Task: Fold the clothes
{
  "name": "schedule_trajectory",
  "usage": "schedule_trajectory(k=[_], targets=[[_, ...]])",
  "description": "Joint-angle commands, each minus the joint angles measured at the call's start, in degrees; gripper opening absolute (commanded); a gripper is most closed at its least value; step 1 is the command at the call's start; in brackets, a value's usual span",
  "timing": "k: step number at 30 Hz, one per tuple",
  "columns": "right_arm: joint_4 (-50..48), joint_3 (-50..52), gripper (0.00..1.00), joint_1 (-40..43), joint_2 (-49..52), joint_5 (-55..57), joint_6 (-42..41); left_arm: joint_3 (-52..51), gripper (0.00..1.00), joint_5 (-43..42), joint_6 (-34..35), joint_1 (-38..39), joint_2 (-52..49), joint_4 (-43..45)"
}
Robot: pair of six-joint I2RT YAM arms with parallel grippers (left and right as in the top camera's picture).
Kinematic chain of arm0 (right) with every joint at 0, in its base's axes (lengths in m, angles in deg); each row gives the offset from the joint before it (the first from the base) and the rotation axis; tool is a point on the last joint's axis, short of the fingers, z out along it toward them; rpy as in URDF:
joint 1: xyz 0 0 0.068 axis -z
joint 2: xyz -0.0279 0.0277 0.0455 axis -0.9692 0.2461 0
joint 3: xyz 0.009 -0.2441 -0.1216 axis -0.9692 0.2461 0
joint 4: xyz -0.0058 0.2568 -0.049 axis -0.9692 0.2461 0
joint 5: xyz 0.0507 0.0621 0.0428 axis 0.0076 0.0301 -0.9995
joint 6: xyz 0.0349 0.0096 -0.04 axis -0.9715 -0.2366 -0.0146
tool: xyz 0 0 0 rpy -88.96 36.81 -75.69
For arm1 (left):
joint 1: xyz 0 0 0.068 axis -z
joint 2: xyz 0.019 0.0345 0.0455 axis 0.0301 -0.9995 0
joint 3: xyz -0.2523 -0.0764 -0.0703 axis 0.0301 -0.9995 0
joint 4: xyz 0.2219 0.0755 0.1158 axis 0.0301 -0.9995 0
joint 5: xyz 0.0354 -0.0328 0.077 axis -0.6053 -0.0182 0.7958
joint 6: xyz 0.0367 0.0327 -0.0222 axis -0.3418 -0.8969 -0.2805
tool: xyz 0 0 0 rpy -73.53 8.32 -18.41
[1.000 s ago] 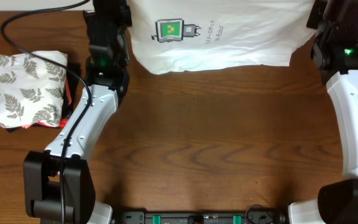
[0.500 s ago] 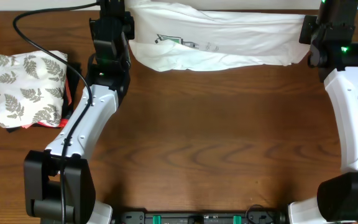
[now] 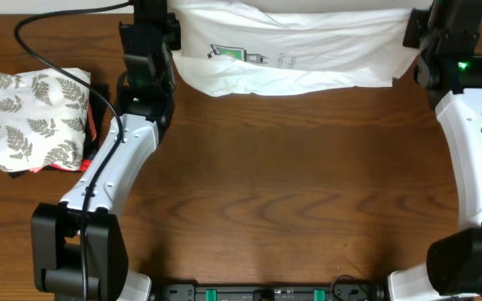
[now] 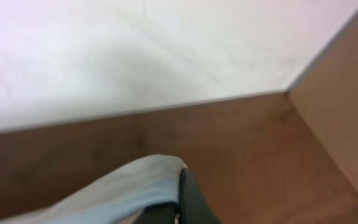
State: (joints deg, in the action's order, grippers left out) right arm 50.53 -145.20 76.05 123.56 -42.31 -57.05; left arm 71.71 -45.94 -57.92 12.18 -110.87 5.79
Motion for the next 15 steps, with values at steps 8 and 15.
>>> schedule_trajectory(k=[8,15], targets=[[-19.8,-0.2,0.01,0.7,9.4,-0.2,0.9,0.9,0.06,-4.5,-0.7,-3.7,-9.5,19.1],[-23.3,-0.2,0.01,0.7,12.7,-0.1,0.9,3.8,0.06,-4.5,-0.8,-3.7,-15.0,21.6]])
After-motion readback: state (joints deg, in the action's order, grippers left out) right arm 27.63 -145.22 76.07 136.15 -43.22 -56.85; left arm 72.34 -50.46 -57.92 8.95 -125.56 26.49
